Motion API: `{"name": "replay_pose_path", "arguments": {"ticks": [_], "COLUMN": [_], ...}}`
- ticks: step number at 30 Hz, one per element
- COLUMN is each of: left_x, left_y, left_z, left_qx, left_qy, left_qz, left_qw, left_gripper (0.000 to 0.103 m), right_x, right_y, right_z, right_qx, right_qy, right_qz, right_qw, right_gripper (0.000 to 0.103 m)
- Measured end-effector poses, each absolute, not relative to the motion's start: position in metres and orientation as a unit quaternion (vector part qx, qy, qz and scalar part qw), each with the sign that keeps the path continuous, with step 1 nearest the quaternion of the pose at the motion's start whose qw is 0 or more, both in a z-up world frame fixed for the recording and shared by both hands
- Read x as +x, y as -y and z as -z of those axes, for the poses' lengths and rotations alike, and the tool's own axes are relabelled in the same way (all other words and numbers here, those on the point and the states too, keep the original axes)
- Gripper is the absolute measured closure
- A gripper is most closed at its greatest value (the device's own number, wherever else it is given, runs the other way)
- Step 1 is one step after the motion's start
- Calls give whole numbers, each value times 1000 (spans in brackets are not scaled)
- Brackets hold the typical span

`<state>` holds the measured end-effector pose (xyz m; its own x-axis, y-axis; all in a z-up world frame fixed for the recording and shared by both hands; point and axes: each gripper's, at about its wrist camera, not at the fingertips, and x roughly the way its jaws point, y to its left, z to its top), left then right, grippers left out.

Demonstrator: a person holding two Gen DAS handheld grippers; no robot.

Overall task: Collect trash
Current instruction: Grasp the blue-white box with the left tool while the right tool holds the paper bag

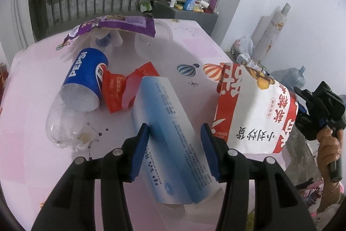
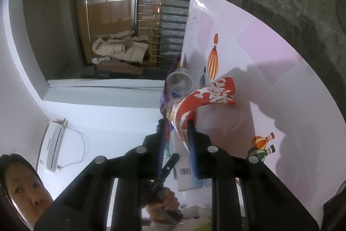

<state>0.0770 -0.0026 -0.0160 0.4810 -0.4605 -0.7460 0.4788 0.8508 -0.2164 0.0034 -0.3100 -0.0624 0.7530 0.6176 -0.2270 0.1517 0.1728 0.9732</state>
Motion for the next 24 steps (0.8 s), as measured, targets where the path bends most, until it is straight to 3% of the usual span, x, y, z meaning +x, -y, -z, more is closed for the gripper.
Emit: {"name": "replay_pose_path", "arguments": {"ticks": [8, 15, 24], "left_x": [77, 75, 71], "left_y": [4, -2, -15], "left_z": [16, 11, 2], "left_qx": [18, 8, -6], "left_qy": [-431, -432, -420], "left_qz": [271, 267, 259], "left_qw": [860, 861, 870], "left_gripper": [55, 63, 70], "right_x": [6, 4, -8], "right_y": [307, 307, 306], "right_z": [68, 63, 46], "right_qx": [626, 624, 599], "right_qy": [-314, -307, -297], "right_qz": [-174, -192, -206], "right_qw": [693, 692, 715], "right_gripper": [83, 100, 102]}}
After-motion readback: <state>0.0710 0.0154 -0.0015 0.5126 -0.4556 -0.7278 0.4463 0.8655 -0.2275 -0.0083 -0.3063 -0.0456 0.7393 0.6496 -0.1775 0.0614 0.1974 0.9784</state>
